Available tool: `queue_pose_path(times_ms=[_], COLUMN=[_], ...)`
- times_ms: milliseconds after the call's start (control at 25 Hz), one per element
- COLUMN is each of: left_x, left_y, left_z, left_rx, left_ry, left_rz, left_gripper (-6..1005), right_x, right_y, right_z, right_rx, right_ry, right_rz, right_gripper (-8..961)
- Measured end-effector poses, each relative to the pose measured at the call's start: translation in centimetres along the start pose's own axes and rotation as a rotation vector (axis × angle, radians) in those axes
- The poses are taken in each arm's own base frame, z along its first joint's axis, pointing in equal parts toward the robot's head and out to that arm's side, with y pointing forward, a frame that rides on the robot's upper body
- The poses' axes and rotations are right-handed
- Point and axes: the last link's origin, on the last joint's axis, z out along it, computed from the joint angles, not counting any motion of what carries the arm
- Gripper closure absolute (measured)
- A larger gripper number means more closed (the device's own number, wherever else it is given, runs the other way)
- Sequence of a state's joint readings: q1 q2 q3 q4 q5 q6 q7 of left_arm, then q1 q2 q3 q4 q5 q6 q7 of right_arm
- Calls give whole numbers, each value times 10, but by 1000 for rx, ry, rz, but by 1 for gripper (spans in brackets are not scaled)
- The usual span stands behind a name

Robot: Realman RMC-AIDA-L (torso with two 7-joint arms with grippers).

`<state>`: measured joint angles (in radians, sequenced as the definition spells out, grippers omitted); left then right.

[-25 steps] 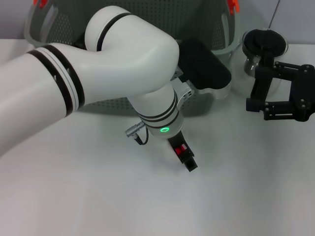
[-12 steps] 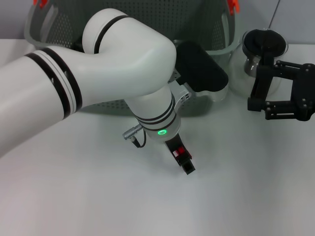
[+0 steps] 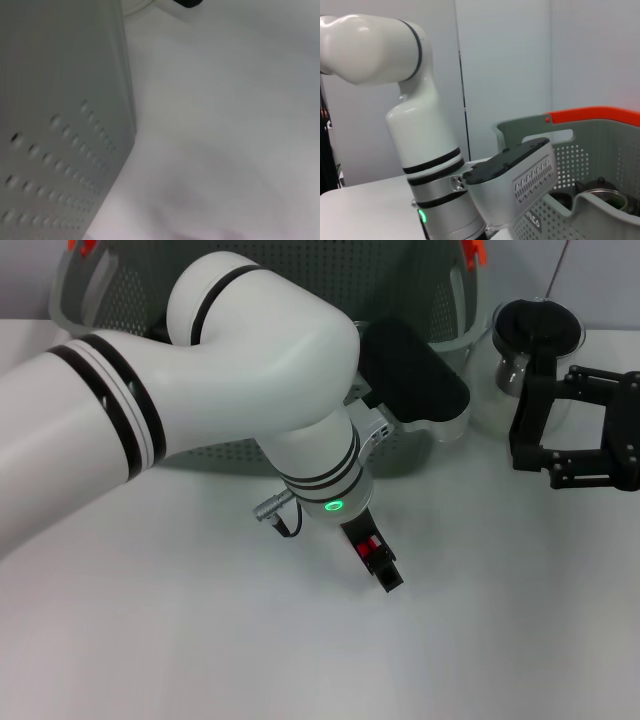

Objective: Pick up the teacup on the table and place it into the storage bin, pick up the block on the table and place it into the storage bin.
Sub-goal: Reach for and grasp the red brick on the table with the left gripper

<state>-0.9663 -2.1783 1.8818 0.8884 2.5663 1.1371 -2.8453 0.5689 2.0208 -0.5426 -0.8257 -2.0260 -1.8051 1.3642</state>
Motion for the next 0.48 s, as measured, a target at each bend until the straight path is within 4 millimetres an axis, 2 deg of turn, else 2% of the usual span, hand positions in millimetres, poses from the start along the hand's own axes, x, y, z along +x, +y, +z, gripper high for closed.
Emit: queue_pose_path(times_ms=[480], left_x=[-1], left_y=[-2], left_z=[-1], left_rx=[8], left_ry=[-3], left_rz=[3], left_gripper=[127], right_x=[-3], right_y=[-2], right_z=[-10], right_rx=[-8], right_ry=[14], right_rz=[7], right_gripper=[25])
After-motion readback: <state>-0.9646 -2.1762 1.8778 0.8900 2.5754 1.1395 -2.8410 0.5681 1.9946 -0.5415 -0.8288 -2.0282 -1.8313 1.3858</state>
